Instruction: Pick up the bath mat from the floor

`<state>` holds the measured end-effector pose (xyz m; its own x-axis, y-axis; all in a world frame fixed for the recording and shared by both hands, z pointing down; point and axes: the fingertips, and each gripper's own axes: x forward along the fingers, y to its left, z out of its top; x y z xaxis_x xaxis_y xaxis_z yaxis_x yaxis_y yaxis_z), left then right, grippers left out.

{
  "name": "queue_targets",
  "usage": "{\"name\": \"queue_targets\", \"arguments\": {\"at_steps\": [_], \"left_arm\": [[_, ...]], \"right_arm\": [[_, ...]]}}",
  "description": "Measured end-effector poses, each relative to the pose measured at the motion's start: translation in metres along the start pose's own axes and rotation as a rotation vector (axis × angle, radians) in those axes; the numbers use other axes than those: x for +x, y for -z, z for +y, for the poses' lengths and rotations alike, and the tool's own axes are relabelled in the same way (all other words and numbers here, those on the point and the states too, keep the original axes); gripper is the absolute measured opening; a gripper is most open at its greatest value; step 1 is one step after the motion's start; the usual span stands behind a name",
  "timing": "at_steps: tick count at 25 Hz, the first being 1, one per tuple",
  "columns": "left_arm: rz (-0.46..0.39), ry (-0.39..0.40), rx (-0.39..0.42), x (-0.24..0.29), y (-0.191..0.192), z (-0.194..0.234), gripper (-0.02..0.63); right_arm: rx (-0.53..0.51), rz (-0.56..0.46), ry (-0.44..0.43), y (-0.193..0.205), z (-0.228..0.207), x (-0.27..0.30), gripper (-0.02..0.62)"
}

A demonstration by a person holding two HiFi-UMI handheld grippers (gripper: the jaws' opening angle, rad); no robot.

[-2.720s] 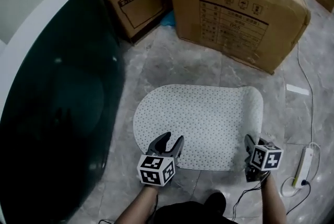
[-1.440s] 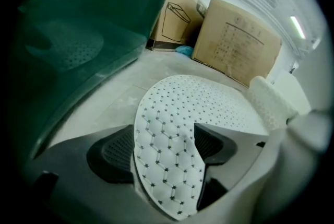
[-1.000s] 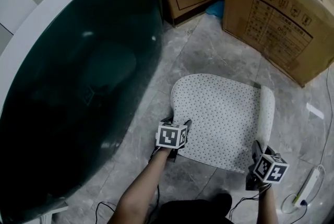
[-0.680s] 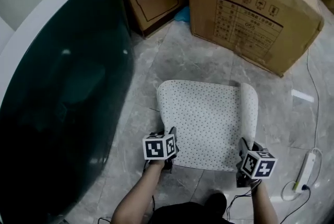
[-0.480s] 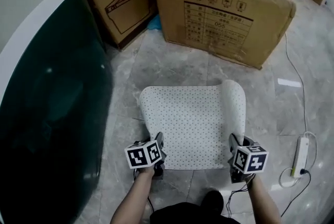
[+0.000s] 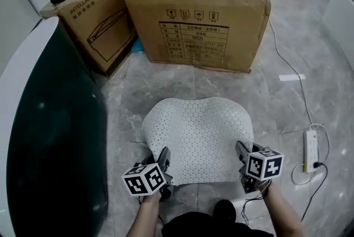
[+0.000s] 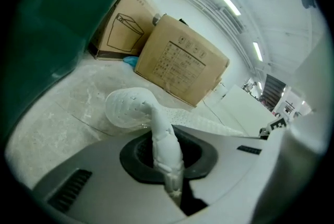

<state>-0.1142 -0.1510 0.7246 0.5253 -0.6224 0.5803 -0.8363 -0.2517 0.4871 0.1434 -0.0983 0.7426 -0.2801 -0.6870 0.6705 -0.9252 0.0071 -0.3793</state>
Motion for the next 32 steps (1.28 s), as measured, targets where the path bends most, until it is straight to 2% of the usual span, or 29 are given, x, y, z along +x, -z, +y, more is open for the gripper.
{"name": "queue_targets", "arguments": {"at_steps": [8,12,16,21,32], "left_arm": [[-0.069,0.045,0.114,-0.025,-0.037,-0.049,0.021],[-0.115,0.036,0.142,-0.043,-0.065,-0.065,0.021],[-0.141,0.021,0.169,-0.076,-0.097,-0.096,0.023],[-0.126,-0.018,0.209,-0.134,-0.139,-0.145,0.023],[-0.070,-0.055,0.157,-0.271,-0.252,-0.242,0.023]], "right_arm": [[0.076,-0.088,-0.032,-0.033,-0.003,-0.047,0.031],[0.082,-0.126,-0.059,-0.063,0.000,-0.073,0.031],[0.073,-0.128,-0.042,-0.099,0.011,-0.110,0.031],[0.077,-0.082,-0.031,-0.145,0.046,-0.173,0.031],[0.097,-0.009,-0.039,-0.255,0.143,-0.318,0.031]]}}
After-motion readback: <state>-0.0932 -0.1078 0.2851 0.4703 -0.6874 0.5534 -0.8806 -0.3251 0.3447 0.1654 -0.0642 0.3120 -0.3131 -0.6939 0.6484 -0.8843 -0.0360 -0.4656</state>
